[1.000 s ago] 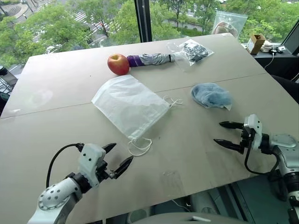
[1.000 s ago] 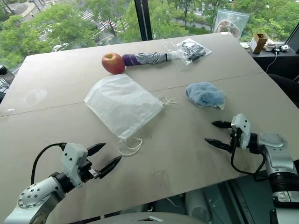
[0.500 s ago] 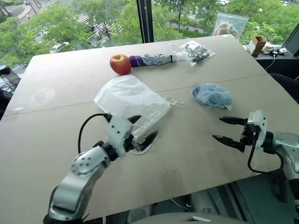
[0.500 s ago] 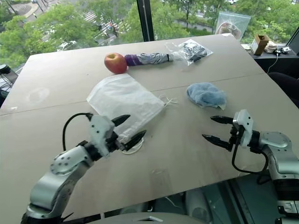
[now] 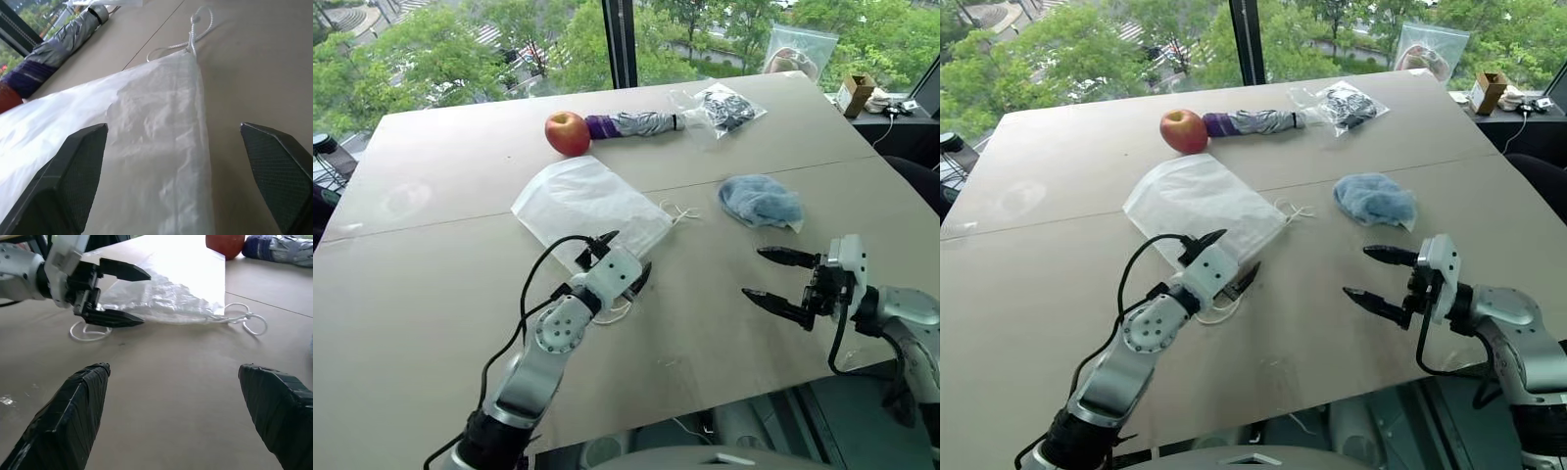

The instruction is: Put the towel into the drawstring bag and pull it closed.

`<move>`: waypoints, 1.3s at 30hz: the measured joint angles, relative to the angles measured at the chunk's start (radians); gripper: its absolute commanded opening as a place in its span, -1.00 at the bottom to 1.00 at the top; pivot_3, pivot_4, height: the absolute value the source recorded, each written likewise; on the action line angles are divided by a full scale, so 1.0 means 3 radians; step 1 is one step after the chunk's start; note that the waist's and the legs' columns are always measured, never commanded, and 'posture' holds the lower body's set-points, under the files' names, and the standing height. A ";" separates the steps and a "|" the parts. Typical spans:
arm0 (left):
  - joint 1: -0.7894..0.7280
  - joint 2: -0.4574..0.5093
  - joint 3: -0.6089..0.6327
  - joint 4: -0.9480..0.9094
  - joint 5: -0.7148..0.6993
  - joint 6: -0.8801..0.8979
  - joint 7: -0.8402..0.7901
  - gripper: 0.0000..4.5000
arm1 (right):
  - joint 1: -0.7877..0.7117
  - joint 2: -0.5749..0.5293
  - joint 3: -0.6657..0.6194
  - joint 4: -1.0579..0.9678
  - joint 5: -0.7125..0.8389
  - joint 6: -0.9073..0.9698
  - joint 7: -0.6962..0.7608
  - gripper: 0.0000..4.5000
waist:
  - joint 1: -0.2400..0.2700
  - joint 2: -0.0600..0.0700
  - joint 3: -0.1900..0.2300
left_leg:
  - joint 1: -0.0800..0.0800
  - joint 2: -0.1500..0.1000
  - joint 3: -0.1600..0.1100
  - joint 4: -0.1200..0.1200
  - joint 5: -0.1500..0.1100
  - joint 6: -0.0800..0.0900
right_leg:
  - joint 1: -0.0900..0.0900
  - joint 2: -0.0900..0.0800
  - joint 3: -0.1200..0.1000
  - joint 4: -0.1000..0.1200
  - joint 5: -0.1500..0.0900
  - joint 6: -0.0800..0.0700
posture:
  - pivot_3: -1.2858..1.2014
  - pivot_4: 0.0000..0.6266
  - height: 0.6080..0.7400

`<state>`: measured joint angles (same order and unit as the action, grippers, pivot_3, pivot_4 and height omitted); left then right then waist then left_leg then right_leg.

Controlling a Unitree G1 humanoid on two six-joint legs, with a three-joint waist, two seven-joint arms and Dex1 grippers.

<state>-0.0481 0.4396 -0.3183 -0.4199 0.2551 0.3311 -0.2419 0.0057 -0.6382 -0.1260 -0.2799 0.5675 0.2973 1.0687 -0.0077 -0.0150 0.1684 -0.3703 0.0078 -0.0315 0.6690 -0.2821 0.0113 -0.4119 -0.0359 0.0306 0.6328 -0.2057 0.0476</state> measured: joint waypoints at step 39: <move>0.0259 -0.0355 0.0415 0.0324 0.0876 -0.0412 0.0578 -0.98 | 0.0006 -0.0001 -0.0004 -0.0042 -0.0048 -0.0016 -0.0226 1.00 | 0.0002 0.0000 0.0000 | 0.0000 0.0001 -0.0005 0.0000 0.0000 0.0000 | 0.0000 -0.0001 -0.0010 0.0003 0.0000 0.0000 | 0.03 -0.52 1.00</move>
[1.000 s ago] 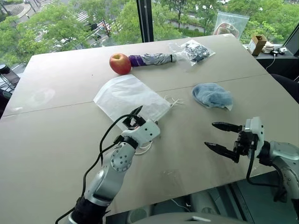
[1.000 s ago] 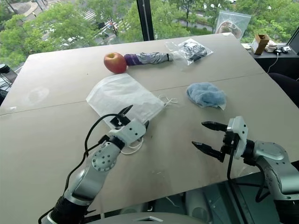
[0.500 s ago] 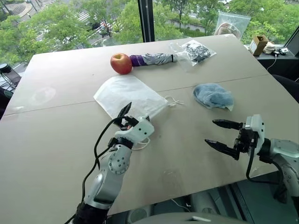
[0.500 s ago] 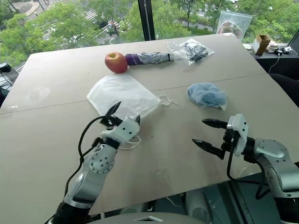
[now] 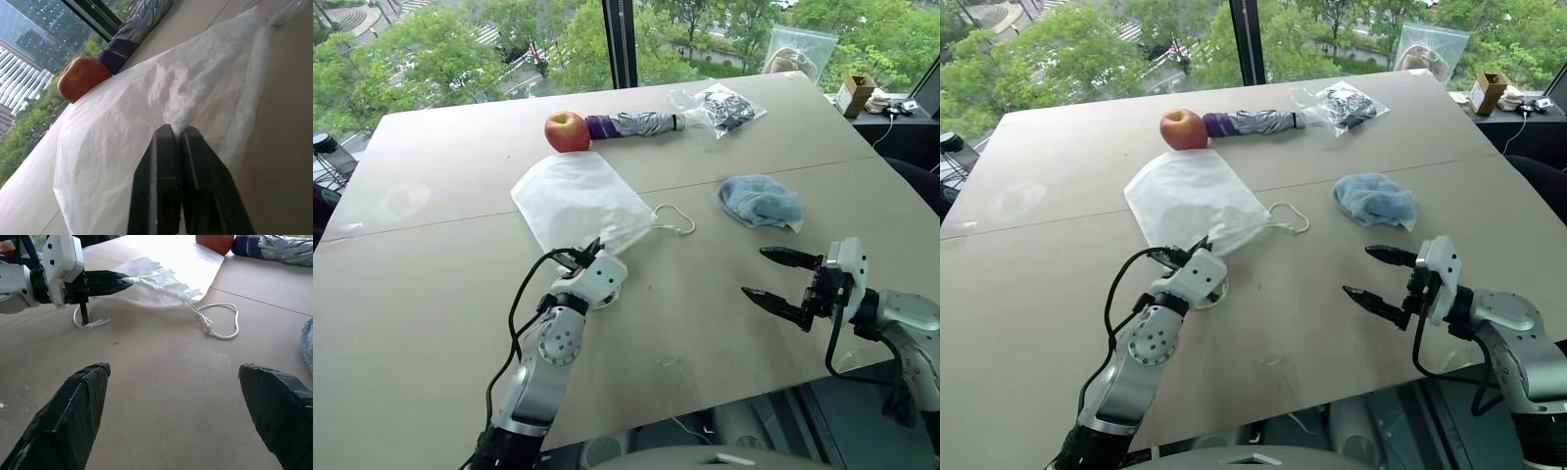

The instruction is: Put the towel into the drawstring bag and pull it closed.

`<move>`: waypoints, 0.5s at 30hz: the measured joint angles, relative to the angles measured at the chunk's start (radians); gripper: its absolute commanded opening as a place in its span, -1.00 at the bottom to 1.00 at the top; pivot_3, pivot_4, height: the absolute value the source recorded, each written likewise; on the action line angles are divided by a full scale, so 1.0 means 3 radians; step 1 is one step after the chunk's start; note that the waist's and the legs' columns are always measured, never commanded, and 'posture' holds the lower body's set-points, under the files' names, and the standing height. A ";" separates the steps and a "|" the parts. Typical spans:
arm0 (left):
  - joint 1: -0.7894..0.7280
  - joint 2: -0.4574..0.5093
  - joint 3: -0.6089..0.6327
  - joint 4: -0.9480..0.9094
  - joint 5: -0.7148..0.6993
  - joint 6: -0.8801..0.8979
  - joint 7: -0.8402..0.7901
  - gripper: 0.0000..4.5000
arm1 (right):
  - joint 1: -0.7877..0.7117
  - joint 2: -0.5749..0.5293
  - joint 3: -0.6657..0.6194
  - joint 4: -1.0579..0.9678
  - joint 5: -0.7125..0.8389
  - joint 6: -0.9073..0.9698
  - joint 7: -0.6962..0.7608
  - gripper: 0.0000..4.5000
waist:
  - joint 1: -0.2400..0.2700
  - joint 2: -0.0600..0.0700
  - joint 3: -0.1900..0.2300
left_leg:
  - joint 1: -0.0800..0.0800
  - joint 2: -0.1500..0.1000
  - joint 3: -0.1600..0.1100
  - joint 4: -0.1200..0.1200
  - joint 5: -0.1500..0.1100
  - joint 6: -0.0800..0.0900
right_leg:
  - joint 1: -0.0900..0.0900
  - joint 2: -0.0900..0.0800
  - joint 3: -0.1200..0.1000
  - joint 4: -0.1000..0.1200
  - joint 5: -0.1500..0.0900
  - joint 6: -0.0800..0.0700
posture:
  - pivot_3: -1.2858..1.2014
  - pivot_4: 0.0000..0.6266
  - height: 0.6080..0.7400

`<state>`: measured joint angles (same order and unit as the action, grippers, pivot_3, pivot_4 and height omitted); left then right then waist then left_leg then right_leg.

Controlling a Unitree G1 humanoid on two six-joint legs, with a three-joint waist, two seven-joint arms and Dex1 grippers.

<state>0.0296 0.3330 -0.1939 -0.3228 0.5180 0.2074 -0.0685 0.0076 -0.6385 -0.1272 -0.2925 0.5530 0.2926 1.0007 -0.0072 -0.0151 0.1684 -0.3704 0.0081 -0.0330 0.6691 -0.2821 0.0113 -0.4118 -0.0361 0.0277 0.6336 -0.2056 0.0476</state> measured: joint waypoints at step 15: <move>-0.0302 -0.0160 0.0345 -0.0174 -0.0446 0.0124 -0.0270 -0.98 | -0.1242 0.0159 0.0303 0.1162 -0.1052 -0.0419 -0.0704 1.00 | -0.0013 -0.0001 0.0000 | 0.0001 -0.0002 0.0001 0.0002 0.0000 0.0000 | -0.0003 -0.0001 0.0000 0.0011 0.0001 -0.0001 | 0.03 -0.52 1.00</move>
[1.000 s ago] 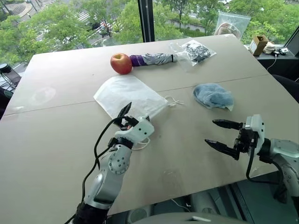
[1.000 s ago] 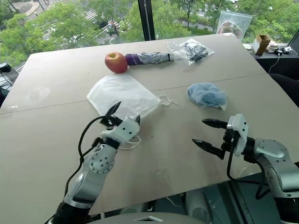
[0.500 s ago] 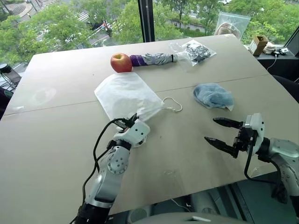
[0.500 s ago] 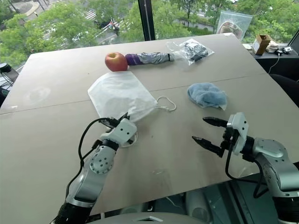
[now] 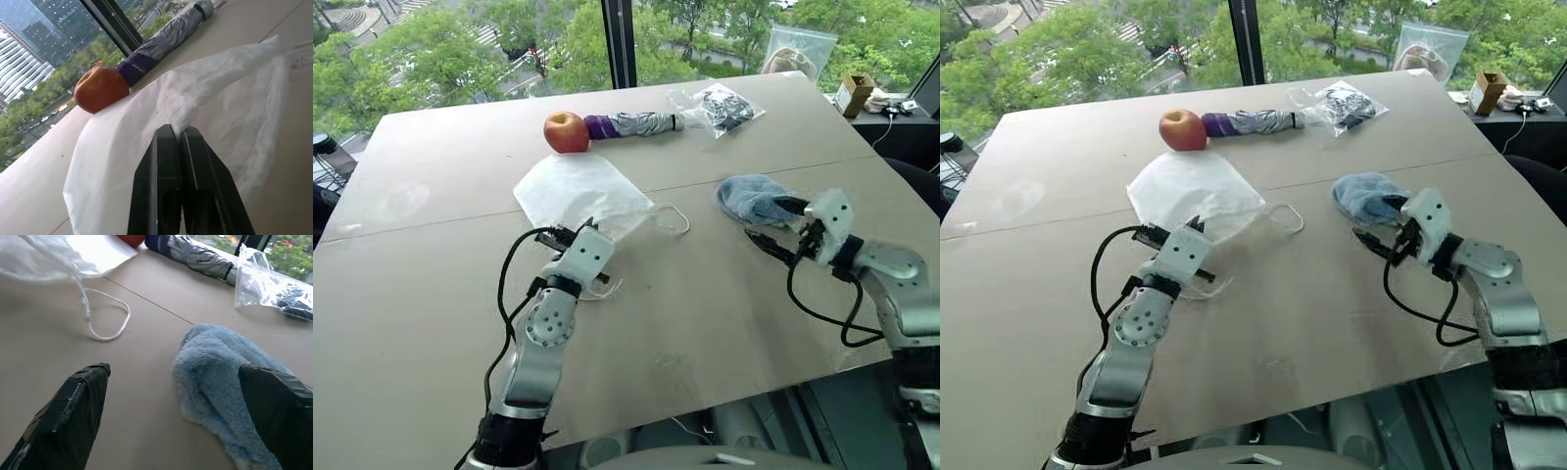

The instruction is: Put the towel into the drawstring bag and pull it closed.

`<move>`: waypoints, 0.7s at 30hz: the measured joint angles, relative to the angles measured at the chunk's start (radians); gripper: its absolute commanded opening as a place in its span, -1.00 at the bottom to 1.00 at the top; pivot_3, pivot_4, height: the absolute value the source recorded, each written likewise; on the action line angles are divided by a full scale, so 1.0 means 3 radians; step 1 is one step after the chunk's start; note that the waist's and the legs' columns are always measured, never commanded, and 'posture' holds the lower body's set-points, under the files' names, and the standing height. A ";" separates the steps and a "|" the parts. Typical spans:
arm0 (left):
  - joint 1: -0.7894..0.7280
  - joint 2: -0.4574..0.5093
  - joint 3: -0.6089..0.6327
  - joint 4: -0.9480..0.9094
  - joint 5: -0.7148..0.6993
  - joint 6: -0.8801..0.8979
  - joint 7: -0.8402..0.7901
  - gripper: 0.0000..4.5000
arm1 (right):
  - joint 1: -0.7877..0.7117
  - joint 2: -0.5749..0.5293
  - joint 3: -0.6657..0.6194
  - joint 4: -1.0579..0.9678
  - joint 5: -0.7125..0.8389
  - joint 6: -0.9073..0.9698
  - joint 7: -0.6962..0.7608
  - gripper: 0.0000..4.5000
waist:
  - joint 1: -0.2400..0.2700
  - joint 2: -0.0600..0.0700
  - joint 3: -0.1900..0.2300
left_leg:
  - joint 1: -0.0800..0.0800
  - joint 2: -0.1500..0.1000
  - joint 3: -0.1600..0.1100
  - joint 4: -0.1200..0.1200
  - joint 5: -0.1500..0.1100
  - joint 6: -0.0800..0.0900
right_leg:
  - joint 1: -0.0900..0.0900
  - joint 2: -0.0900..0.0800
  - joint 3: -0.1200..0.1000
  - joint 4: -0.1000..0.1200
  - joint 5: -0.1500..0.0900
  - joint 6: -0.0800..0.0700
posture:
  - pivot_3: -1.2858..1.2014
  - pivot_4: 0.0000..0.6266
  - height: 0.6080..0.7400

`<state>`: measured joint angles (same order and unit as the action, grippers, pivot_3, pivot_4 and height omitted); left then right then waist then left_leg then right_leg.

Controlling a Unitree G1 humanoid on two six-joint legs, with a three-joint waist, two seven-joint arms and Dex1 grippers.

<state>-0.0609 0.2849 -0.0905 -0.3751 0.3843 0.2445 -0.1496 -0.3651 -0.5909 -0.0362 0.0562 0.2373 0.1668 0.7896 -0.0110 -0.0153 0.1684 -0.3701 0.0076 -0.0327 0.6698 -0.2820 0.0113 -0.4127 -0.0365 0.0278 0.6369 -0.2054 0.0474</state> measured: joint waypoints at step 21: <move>-0.0054 -0.0131 0.0448 -0.0385 -0.0634 0.0443 -0.0182 -0.98 | -0.1521 0.0201 0.0537 0.2857 -0.1229 -0.1046 -0.0956 1.00 | -0.0007 -0.0002 0.0001 | -0.0006 -0.0007 0.0001 -0.0003 0.0000 -0.0001 | -0.0002 -0.0014 0.0000 -0.0006 0.0001 -0.0001 | 0.03 -0.52 1.00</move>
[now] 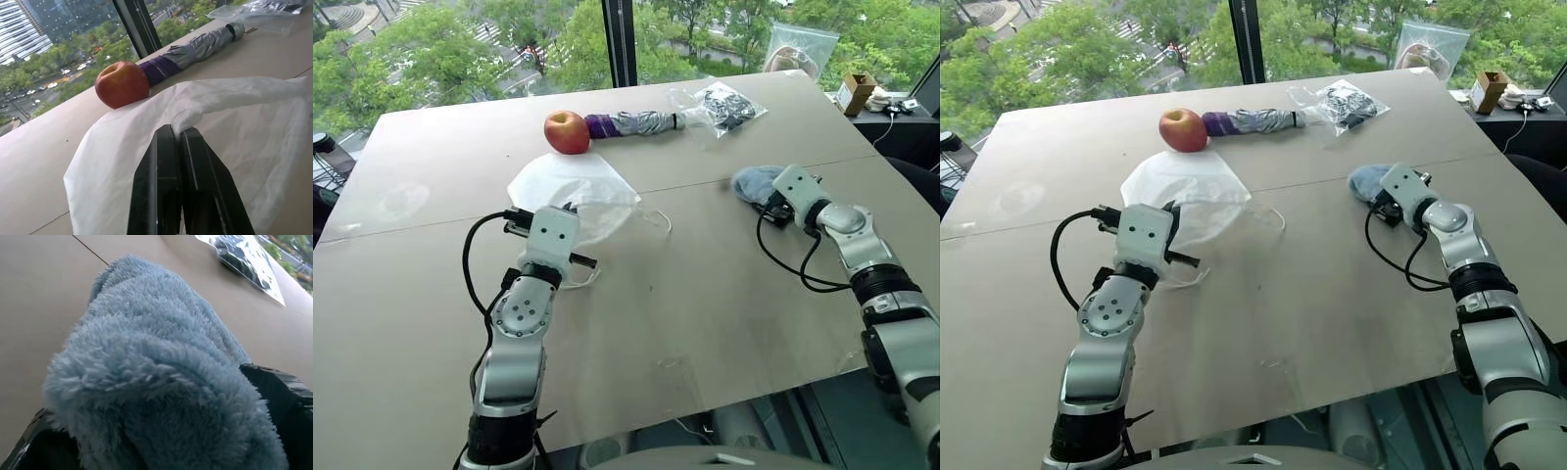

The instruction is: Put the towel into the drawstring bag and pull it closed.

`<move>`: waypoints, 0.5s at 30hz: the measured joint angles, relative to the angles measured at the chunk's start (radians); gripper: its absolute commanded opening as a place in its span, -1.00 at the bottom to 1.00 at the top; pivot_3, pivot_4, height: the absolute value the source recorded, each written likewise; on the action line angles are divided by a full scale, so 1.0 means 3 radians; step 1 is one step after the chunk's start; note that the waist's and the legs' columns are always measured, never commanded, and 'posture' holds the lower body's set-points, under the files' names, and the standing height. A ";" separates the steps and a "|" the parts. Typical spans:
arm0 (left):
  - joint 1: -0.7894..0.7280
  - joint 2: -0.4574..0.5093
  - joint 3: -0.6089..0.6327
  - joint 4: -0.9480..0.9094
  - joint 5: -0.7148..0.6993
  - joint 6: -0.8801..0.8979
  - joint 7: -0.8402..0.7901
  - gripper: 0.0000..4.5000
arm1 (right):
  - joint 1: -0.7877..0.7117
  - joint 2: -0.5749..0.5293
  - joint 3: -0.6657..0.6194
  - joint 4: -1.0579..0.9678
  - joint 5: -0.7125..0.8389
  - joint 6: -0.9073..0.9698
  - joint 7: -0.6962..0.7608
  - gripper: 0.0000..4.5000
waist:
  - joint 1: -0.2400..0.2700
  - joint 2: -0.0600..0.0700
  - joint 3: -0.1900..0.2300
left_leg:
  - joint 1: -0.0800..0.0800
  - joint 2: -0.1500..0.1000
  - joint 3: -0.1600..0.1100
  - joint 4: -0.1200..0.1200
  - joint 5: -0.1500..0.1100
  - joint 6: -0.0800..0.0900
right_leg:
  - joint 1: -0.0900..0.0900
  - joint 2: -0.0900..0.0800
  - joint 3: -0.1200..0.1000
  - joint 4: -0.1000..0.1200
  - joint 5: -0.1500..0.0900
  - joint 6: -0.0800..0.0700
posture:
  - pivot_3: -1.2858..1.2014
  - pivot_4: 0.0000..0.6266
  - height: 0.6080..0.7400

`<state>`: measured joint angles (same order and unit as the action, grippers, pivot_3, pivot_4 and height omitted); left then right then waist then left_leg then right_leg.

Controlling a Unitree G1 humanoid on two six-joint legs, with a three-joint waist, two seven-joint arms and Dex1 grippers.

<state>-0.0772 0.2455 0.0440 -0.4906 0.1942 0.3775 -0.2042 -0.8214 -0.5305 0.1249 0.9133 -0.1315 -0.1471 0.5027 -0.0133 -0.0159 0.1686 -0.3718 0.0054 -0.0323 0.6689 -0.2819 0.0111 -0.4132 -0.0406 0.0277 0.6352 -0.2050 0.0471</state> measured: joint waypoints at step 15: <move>-0.0324 0.0054 0.0215 -0.0001 -0.0683 0.0484 -0.0305 -1.00 | -0.0091 0.0093 -0.0369 0.0044 0.0281 0.0771 -0.0090 -0.98 | -0.0003 0.0000 0.0000 | 0.0000 0.0000 -0.0003 0.0001 0.0000 0.0000 | 0.0001 0.0003 -0.0002 0.0001 0.0000 0.0000 | 0.03 -0.52 1.00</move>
<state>-0.1742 0.2617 0.1083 -0.4907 -0.0106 0.5226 -0.2957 -0.8486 -0.5026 0.0142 0.9266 -0.0473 0.0843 0.4758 -0.0141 -0.0159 0.1685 -0.3719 0.0054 -0.0332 0.6693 -0.2819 0.0111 -0.4129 -0.0398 0.0270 0.6355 -0.2050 0.0472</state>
